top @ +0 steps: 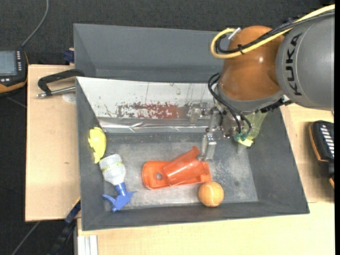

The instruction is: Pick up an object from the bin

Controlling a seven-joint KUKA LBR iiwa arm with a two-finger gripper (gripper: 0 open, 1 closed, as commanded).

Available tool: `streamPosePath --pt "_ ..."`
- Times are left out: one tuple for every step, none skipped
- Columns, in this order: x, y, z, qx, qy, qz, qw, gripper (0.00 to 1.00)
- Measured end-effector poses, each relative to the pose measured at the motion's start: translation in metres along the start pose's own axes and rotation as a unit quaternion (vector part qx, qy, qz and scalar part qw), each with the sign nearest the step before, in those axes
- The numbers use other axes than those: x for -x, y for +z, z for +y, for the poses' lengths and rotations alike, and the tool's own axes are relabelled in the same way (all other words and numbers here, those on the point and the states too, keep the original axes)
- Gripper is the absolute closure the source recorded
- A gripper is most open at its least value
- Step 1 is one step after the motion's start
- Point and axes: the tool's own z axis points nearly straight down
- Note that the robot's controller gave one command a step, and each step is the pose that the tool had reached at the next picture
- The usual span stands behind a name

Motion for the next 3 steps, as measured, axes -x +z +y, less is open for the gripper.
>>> streamPosePath --pt "-0.016 0.030 -0.002 0.001 0.050 0.0028 0.9988 0.00" --pt "-0.003 0.084 0.004 0.000 0.036 -0.0028 0.9994 0.00" --pt "-0.008 0.119 0.000 0.002 -0.063 0.0017 0.9980 1.00"
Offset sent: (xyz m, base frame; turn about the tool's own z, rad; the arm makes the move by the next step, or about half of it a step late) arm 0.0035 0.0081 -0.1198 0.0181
